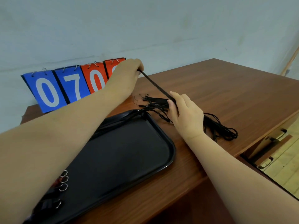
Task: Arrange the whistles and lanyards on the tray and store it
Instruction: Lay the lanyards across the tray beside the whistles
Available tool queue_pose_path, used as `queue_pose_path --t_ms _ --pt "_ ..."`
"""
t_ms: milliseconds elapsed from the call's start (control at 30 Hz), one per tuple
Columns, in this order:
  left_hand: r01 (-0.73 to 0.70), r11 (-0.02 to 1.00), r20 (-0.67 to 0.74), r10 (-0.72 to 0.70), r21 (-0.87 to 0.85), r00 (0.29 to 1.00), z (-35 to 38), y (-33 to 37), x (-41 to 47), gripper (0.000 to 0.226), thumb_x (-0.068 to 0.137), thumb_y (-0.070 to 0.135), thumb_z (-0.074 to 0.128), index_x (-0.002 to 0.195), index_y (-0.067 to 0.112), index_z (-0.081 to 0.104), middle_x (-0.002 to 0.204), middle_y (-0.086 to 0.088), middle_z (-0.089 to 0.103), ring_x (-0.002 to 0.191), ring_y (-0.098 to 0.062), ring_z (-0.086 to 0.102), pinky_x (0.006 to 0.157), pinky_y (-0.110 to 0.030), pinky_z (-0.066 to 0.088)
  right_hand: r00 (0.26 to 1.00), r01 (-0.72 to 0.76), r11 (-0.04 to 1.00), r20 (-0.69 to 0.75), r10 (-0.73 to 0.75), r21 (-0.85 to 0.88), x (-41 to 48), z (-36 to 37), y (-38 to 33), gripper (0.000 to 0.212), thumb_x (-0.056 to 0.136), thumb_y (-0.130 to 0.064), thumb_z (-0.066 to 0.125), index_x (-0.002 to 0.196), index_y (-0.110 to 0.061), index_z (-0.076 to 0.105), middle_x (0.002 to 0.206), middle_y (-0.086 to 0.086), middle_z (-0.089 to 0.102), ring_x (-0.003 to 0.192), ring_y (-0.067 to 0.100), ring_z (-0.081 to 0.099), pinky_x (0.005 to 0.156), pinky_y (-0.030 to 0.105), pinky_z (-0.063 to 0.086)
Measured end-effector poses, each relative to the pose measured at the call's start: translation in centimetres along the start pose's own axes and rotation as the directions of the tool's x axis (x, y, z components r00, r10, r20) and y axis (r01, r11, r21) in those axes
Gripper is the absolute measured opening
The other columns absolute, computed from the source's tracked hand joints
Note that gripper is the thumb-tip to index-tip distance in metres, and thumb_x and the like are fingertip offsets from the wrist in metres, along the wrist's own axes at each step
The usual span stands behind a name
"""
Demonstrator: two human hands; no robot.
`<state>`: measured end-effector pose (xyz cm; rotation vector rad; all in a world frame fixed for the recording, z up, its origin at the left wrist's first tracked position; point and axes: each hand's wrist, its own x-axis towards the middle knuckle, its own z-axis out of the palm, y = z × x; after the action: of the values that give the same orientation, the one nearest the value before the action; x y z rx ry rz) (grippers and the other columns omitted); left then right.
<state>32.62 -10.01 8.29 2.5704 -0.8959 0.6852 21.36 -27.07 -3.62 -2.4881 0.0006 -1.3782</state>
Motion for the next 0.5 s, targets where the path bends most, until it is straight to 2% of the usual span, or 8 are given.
queue_pose_path --t_ms 133,233,367,433,500 --pt "-0.123 0.977 0.038 0.118 0.173 0.992 -4.5 -1.2 -1.3 0.024 0.1 0.011 0.051 0.114 0.008 0.07 0.112 -0.013 0.068 0.109 -0.032 0.057 0.092 -0.042 0.044 0.976 0.198 0.977 0.104 -0.189 -0.082 -0.3 -0.5 -0.3 0.036 0.104 -0.026 0.042 0.125 -0.009 0.065 0.081 0.002 0.059 0.064 0.02 0.055 0.047 0.027 0.037" --pt "-0.207 0.943 0.018 0.21 0.262 0.978 -7.4 -2.7 -3.6 0.022 0.098 0.02 0.058 0.11 0.014 0.074 0.104 -0.01 0.072 0.103 -0.033 0.056 0.085 -0.044 0.044 0.985 0.158 0.982 0.093 -0.148 -0.104 0.0 -1.5 -0.5 0.034 0.104 -0.025 0.041 0.123 -0.01 0.065 0.081 0.002 0.057 0.064 0.02 0.053 0.048 0.026 0.034" --pt "-0.174 0.947 -0.031 0.189 0.269 0.981 -10.2 -4.7 -6.9 0.02 0.095 0.029 0.063 0.107 0.02 0.077 0.096 -0.005 0.074 0.097 -0.034 0.054 0.08 -0.046 0.043 0.988 0.113 0.991 0.117 -0.104 -0.066 1.7 -2.7 -2.8 0.033 0.104 -0.027 0.042 0.122 -0.014 0.066 0.083 -0.003 0.058 0.063 0.015 0.05 0.053 0.023 0.029" --pt "-0.124 0.969 -0.069 0.142 0.215 0.987 -11.0 -5.7 -8.9 0.018 0.095 0.028 0.063 0.104 0.022 0.077 0.094 -0.004 0.074 0.095 -0.033 0.056 0.081 -0.048 0.044 0.982 0.064 0.998 0.18 -0.061 -0.012 2.9 -3.1 -4.2 0.033 0.104 -0.029 0.041 0.123 -0.018 0.066 0.086 -0.006 0.057 0.066 0.017 0.054 0.053 0.025 0.034" --pt "-0.045 0.995 -0.087 0.053 0.091 0.995 -11.6 -6.6 -11.2 0.017 0.096 0.023 0.063 0.104 0.02 0.077 0.097 -0.004 0.073 0.097 -0.029 0.057 0.086 -0.046 0.044 0.966 0.004 0.999 0.259 -0.013 0.034 3.7 -3.5 -5.5 0.033 0.105 -0.03 0.041 0.124 -0.019 0.065 0.089 -0.008 0.054 0.075 0.018 0.057 0.059 0.027 0.04"
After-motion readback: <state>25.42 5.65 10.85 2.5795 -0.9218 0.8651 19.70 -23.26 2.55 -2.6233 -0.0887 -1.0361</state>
